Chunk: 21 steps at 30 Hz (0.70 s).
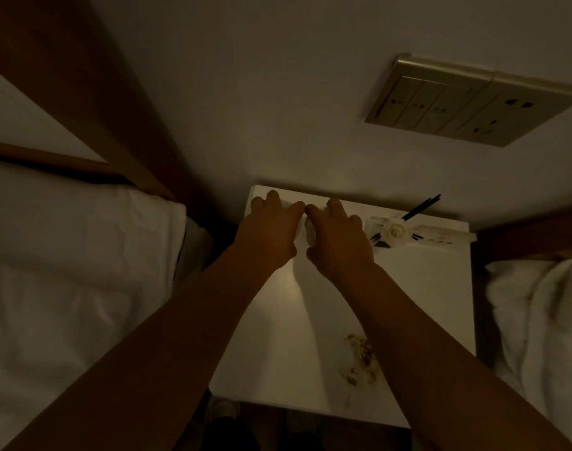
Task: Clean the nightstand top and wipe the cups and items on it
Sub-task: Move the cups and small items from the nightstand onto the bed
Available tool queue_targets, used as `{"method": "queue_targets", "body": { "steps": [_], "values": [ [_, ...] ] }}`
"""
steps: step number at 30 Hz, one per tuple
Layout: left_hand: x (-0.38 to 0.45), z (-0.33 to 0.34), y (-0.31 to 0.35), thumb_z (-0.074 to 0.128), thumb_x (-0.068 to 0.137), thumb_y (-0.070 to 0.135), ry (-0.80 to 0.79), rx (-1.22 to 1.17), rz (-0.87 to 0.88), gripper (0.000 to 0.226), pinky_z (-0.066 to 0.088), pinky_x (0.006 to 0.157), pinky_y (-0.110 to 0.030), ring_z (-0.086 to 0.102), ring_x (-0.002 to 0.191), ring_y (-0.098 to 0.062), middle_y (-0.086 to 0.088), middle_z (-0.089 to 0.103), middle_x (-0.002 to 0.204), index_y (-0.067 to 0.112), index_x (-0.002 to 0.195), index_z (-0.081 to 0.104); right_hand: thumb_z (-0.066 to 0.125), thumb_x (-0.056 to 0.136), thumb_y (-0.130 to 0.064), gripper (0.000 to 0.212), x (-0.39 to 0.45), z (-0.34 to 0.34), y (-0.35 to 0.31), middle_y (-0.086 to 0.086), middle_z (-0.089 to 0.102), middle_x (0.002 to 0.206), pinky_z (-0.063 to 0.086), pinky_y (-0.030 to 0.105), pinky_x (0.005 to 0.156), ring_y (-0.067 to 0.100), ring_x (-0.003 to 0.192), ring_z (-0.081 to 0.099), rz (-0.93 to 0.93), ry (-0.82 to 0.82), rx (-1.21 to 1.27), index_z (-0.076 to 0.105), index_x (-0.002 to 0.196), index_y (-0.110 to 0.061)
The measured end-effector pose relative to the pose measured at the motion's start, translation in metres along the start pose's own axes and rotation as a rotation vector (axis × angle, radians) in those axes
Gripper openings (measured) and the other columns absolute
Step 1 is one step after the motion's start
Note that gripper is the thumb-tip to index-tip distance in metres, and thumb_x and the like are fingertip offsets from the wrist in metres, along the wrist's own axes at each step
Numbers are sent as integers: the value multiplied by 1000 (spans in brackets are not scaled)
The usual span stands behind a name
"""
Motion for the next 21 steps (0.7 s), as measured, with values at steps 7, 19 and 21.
{"method": "queue_targets", "body": {
  "steps": [7,19,21],
  "values": [
    [-31,6,-20,72,79,30,-3,-89,-71,73,47,92,-47,31,127,-35,-12,30,142,34,140,33,75,76,-27,76,-19,-4,6,5,28,141,45,41,74,39,118,39,-59,-23,-15,30,136,-38],
    [-160,-7,-112,77,70,31,217,-286,-385,79,46,90,-46,35,121,-32,-7,34,138,35,138,38,73,77,-27,72,-68,-6,-112,2,33,139,50,39,74,34,115,41,-438,-45,-60,34,137,-38],
    [-193,-5,-138,77,69,32,268,-319,-467,78,46,86,-46,37,119,-32,-7,36,135,36,137,39,73,78,-25,69,-82,-2,-147,2,34,139,53,44,78,35,117,41,-516,-76,-74,36,136,-37]
  ]
}}
Point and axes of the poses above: each hand's wrist, its own x-axis towards the middle knuckle, its own z-axis out of the palm, y = z × x, the point moved 2 cm from there along x, towards the middle knuckle
